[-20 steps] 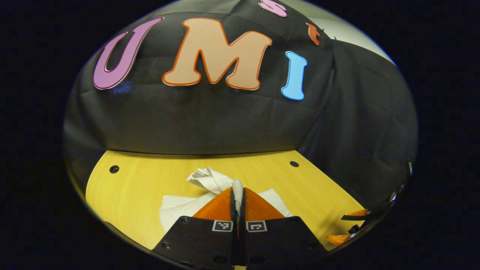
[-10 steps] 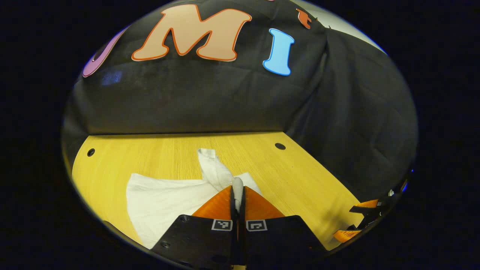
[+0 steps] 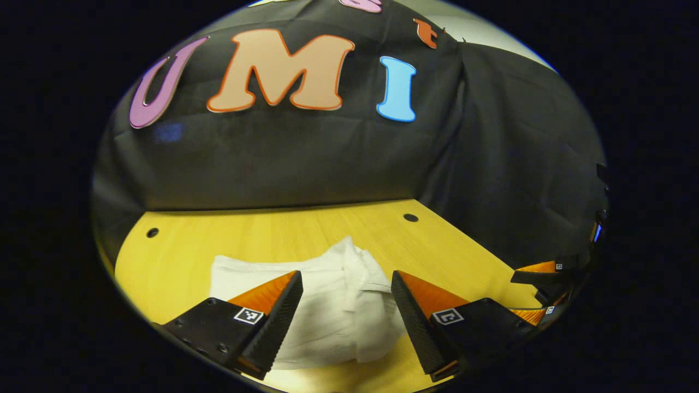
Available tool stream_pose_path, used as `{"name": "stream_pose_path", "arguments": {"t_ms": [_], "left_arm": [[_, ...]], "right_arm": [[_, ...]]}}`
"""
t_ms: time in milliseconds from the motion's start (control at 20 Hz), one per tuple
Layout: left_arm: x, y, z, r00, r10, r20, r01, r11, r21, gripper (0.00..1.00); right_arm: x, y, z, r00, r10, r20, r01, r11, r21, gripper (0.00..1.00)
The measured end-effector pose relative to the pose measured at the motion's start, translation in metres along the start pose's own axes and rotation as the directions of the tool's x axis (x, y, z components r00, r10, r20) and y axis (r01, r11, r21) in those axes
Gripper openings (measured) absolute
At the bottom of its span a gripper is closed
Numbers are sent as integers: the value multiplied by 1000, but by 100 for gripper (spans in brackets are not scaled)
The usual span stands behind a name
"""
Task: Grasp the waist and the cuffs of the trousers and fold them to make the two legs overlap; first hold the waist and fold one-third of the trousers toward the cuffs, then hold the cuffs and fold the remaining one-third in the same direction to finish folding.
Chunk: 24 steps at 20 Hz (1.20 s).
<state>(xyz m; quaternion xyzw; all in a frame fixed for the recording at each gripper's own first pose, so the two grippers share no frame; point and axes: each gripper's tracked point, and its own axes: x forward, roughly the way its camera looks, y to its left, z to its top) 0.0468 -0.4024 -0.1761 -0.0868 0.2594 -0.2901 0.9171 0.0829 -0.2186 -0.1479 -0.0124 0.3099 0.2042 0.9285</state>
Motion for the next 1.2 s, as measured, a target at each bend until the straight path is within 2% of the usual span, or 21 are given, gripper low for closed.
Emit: {"name": "stream_pose_path", "arguments": {"t_ms": [300, 600, 800, 1200], "left_arm": [[-70, 89, 43, 980, 168, 108, -170, 985, 12, 95], [-137, 167, 82, 916, 324, 236, -343, 938, 43, 95], [-164, 198, 87, 881, 384, 277, -420, 904, 81, 94], [-191, 226, 93, 851, 421, 315, -472, 876, 104, 98]], "right_arm": [[8, 40, 60, 994, -4, 107, -3, 998, 65, 99], [10, 72, 117, 977, -31, 212, 10, 995, 96, 98], [16, 85, 132, 974, -39, 224, 10, 991, 132, 98], [22, 92, 144, 973, -63, 223, 26, 986, 163, 98]]}}
